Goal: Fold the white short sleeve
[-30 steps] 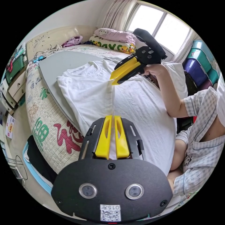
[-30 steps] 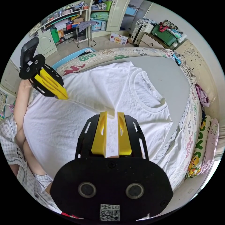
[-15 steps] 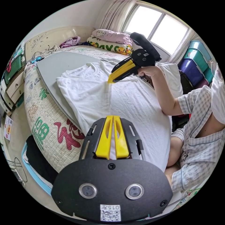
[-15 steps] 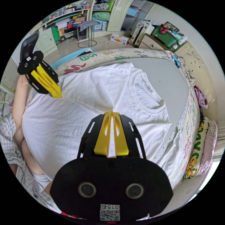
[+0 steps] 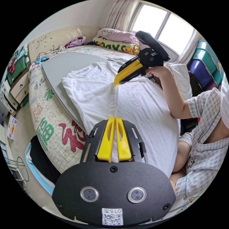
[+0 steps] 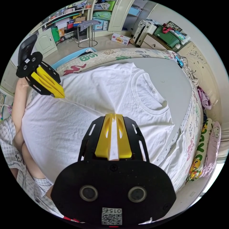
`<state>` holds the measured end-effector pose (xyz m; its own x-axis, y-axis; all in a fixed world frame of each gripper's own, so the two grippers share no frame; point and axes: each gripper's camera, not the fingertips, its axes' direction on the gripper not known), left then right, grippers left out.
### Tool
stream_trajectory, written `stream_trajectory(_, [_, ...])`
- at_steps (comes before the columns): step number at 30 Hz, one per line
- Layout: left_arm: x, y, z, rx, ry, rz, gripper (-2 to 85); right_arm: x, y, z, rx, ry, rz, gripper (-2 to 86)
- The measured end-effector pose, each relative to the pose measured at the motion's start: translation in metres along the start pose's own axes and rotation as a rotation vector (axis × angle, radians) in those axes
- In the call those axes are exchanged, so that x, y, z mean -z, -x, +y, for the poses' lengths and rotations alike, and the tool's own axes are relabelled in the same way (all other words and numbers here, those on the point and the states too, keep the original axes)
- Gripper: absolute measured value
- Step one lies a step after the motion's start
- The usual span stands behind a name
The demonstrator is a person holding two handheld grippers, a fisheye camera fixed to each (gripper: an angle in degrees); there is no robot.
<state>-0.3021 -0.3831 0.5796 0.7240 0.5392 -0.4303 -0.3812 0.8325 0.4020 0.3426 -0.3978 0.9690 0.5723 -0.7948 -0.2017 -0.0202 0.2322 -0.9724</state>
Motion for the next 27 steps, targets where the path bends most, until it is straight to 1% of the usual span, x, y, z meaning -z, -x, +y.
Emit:
stream_trajectory(6, [0.02, -0.012, 0.001, -0.033, -0.03, -0.024, -0.6, -0.016, -0.007, 0.013, -0.011, 0.009, -0.036, 1.3])
stream_trajectory(10, [0.02, -0.011, 0.003, -0.029, 0.014, -0.031, -0.6, -0.034, -0.005, 0.02, 0.026, 0.034, -0.062, 0.9])
stream_trajectory(12, [0.017, -0.006, 0.004, -0.011, 0.034, -0.014, -0.6, -0.043, -0.003, 0.024, 0.039, 0.049, -0.063, 1.3])
stream_trajectory(16, [0.013, -0.004, 0.002, 0.0, 0.062, 0.001, -0.1, -0.054, -0.007, 0.041, 0.041, 0.042, -0.084, 5.3])
stream_trajectory(18, [0.016, -0.002, 0.001, 0.012, 0.059, 0.022, 0.3, -0.049, -0.013, 0.053, 0.014, -0.008, -0.102, 6.6])
stream_trajectory(21, [0.031, -0.002, 0.003, 0.04, 0.009, 0.072, 1.0, -0.022, -0.037, 0.08, -0.188, -0.271, -0.075, 7.7])
stream_trajectory(23, [0.063, -0.011, -0.001, 0.031, -0.104, 0.114, 1.8, -0.004, -0.064, 0.118, -0.465, -0.578, -0.03, 7.0])
stream_trajectory(24, [0.071, -0.013, -0.003, 0.03, -0.134, 0.098, 2.1, -0.003, -0.07, 0.128, -0.525, -0.645, -0.015, 6.6])
stream_trajectory(25, [0.088, -0.014, -0.009, 0.048, -0.179, 0.038, 2.8, -0.004, -0.081, 0.146, -0.612, -0.769, 0.024, 5.5])
stream_trajectory(26, [0.101, -0.007, -0.019, 0.105, -0.21, -0.041, 3.9, -0.01, -0.094, 0.158, -0.706, -0.835, 0.056, 4.3])
stream_trajectory(27, [0.106, -0.003, -0.026, 0.132, -0.222, -0.081, 4.6, -0.014, -0.102, 0.161, -0.742, -0.841, 0.061, 4.4])
